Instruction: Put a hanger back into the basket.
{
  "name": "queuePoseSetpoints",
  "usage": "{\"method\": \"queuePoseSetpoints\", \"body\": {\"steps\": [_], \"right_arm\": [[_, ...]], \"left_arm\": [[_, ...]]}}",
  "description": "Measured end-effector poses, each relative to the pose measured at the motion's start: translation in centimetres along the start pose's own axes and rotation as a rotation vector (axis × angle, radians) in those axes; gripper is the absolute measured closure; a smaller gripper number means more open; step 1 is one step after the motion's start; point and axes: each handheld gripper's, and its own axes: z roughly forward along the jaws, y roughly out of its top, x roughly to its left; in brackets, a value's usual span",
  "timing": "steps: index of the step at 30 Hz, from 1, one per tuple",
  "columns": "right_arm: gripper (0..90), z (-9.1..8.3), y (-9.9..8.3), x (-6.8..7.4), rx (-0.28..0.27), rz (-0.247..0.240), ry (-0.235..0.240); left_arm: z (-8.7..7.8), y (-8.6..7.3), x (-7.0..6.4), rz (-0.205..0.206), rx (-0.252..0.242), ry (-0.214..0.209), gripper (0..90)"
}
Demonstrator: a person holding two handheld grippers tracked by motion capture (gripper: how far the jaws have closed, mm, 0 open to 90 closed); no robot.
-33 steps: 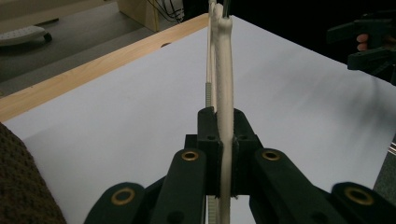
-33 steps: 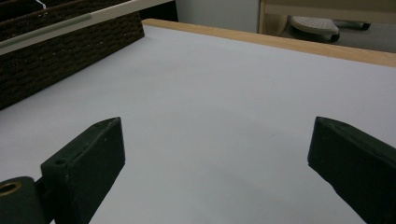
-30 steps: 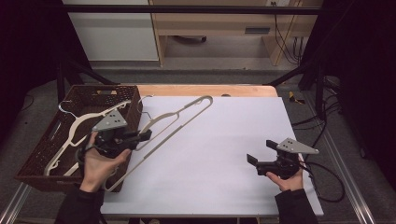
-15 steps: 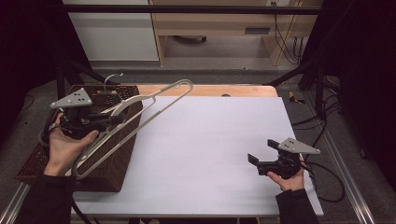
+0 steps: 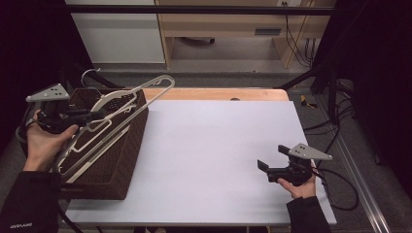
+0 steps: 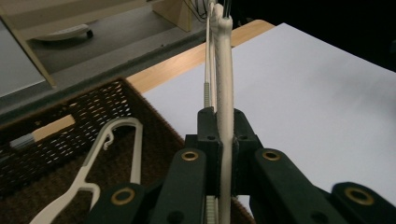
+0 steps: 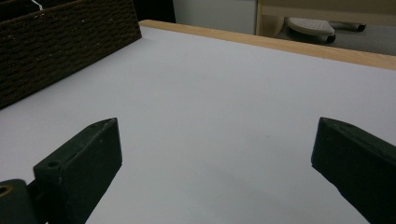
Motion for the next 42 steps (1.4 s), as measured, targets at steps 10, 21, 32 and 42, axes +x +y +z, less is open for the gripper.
{"method": "queuePoseSetpoints", "body": {"steps": [10, 21, 32, 42], "right_arm": [[2.4, 0.1, 0.0, -0.1, 0.000, -0.001, -0.004], [2.5, 0.3, -0.1, 0.0, 0.008, -0.003, -0.006], [2.7, 0.3, -0.2, 0.0, 0.008, -0.004, -0.008], [2.6, 0.4, -0.2, 0.0, 0.013, -0.002, -0.007]], "left_arm": [[-0.7, -1.9, 4.1, -0.077, 0.012, 0.050, 85.8], [-1.2, -4.0, 6.4, -0.107, 0.038, 0.078, 85.7], [-1.4, -5.8, 7.5, -0.121, 0.074, 0.117, 85.8], [-0.2, -7.5, 7.5, -0.148, 0.117, 0.087, 85.7]]}}
